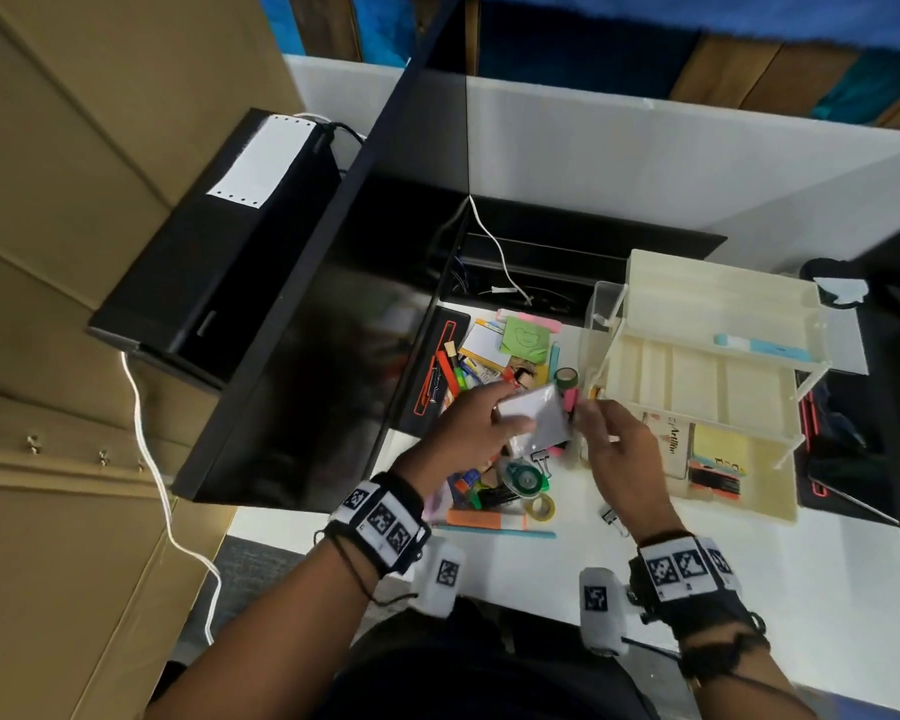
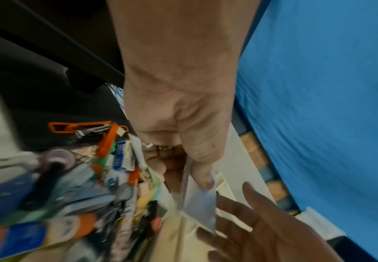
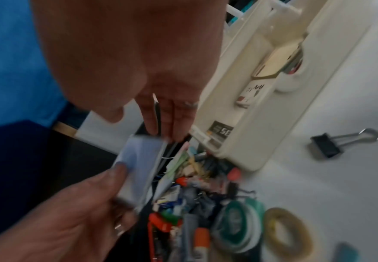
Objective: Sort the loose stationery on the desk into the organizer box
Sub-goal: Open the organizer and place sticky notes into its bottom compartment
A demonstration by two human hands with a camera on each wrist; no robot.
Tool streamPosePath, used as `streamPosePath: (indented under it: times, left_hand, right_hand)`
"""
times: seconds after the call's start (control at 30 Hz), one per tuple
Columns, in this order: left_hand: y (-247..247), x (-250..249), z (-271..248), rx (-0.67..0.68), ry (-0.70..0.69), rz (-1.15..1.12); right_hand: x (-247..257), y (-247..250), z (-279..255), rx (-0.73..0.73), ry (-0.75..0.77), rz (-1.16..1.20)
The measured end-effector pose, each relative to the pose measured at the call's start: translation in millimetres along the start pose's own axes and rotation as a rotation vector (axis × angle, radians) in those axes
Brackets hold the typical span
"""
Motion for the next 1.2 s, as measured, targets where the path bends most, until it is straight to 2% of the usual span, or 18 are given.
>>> streamPosePath:
  times: [0.07, 0.17, 0.2, 0.27, 0.33, 0.4, 0.53, 0.67, 0.8, 0.9, 1.0, 1.2]
  left_hand:
    - [0, -16, 17, 0.070, -0.024, -0.030]
    - [4, -28, 45, 0.160, 0.025, -0.078]
    - [8, -29, 57, 0.143, 0.064, -0.103]
    - [19, -26, 83, -0.023, 0.120, -0.021]
    - [27, -20, 108, -0.263, 0.193, 0.216]
    - [27, -16, 124, -0.404, 0.282, 0.384]
    - [17, -14, 143, -0.511, 0.352, 0.552]
    - [3, -4, 157, -0.452, 0.406, 0.658]
    - [3, -1, 159, -0.438, 0.451, 0.581]
    - [6, -9, 160, -0.480, 0.421, 0.557]
    - [10, -12, 161, -0.527, 0.392, 0.416]
    - [14, -7, 155, -0.481, 0.421, 0.186]
  right_hand:
    - [11, -8, 3, 0.119, -0.018, 0.185]
    - [10, 2, 13, 0.043, -0.063, 0.276]
    - [7, 8, 13, -0.002, -0.082, 0.289]
    - [-2, 21, 11, -0.076, -0.144, 0.337]
    - [-12, 30, 6, -0.097, -0.188, 0.368]
    - [-21, 36, -2, -0.089, -0.196, 0.338]
    - [-37, 46, -23, -0.086, -0.201, 0.275]
    - [-51, 51, -43, -0.071, -0.220, 0.254]
    - [-57, 54, -55, -0.034, -0.208, 0.208]
    - [-60, 54, -59, -0.028, -0.221, 0.206]
    - [-60, 53, -58, -0.029, -0.222, 0.213]
    - [-60, 51, -56, -0.024, -0.217, 0.219]
Point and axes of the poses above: each hand's wrist, its own z-axis towards the middle knuckle, its own y-axis out of the back of the hand, x = y × z, the point moved 4 cm from there along z, towards the middle knuckle, and after that the axes turned 7 degrees about y, right-handed, at the moved point
